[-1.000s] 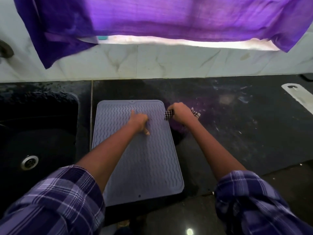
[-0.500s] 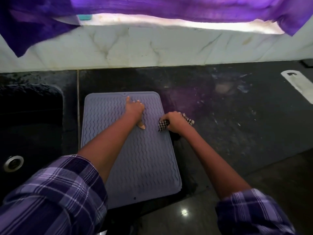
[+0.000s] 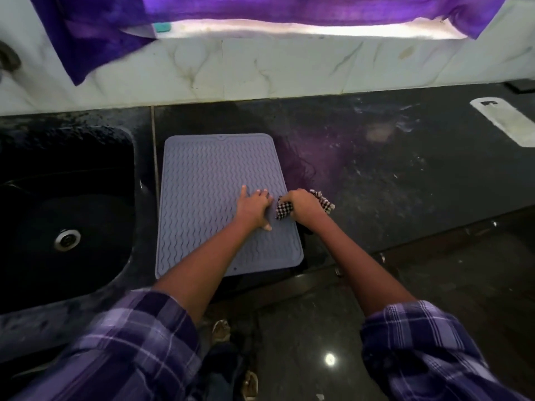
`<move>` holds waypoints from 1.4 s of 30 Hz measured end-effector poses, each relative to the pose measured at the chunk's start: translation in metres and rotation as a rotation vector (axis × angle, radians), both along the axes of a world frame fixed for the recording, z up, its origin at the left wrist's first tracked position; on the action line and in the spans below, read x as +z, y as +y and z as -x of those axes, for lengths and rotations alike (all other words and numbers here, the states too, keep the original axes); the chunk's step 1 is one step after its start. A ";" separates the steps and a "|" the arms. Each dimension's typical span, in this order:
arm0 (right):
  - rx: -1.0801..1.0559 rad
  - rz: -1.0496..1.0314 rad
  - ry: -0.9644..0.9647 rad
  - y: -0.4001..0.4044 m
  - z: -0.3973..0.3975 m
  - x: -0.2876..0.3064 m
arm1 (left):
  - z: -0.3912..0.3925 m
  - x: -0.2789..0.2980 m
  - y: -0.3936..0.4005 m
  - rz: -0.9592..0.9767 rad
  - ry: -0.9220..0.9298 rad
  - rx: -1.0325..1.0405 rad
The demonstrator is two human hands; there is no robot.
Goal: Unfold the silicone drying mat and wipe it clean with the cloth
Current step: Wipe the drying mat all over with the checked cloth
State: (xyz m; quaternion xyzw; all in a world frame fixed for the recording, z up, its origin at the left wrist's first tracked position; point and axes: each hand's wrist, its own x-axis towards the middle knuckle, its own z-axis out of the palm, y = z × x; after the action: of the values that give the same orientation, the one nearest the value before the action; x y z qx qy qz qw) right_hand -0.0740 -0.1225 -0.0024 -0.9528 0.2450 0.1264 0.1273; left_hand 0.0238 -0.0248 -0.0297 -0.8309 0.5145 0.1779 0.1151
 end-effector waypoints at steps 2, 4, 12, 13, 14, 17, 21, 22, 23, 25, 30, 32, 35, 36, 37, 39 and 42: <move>-0.011 -0.028 0.004 0.012 0.019 -0.002 | 0.000 -0.001 0.003 0.008 -0.007 -0.003; -0.012 -0.035 0.024 0.025 0.038 -0.004 | -0.001 0.000 0.001 0.000 -0.032 -0.001; 0.077 -0.051 0.169 0.051 0.088 0.006 | 0.005 0.006 0.007 0.005 -0.043 0.002; 0.081 -0.037 0.175 0.050 0.084 0.012 | 0.004 0.006 0.012 0.013 -0.034 0.010; 0.083 -0.019 0.151 0.050 0.076 0.018 | 0.002 0.007 0.019 0.020 -0.025 0.024; 0.131 -0.014 0.041 0.069 0.040 0.027 | -0.015 0.011 0.054 0.026 -0.042 0.125; 0.344 -0.038 0.079 0.130 0.017 0.006 | -0.035 0.008 0.098 -0.027 -0.096 0.264; 0.409 -0.002 0.050 0.139 0.024 0.001 | -0.036 0.005 0.104 -0.037 -0.092 0.269; 0.441 0.021 0.049 0.140 0.030 -0.001 | -0.037 0.004 0.105 -0.036 -0.095 0.262; 0.455 0.028 0.128 0.128 0.039 0.002 | -0.036 0.003 0.104 -0.025 -0.104 0.258; 0.374 0.021 0.250 0.095 0.022 0.022 | -0.035 0.006 0.102 -0.027 -0.093 0.265; 0.334 0.035 0.279 0.098 0.003 0.024 | -0.038 0.006 0.101 -0.015 -0.076 0.259; 0.396 0.101 0.438 0.118 -0.008 0.011 | -0.043 0.010 0.100 -0.007 -0.023 0.243; 0.393 0.090 0.445 0.121 -0.005 0.008 | -0.046 0.012 0.100 -0.012 -0.011 0.236; 0.387 0.081 0.435 0.118 -0.001 0.009 | -0.049 0.015 0.100 -0.022 -0.003 0.224; 0.386 0.022 0.426 0.098 0.002 0.024 | -0.056 0.020 0.099 -0.046 0.006 0.198; 0.312 -0.180 0.337 0.052 -0.008 0.056 | -0.074 0.030 0.100 0.005 0.035 0.218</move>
State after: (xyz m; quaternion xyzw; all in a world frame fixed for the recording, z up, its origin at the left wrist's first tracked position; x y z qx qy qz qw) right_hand -0.0659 -0.0709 0.0538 -0.9295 0.1003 0.3227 0.1478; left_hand 0.0981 0.0751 0.0000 -0.8789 0.4236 0.2028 0.0841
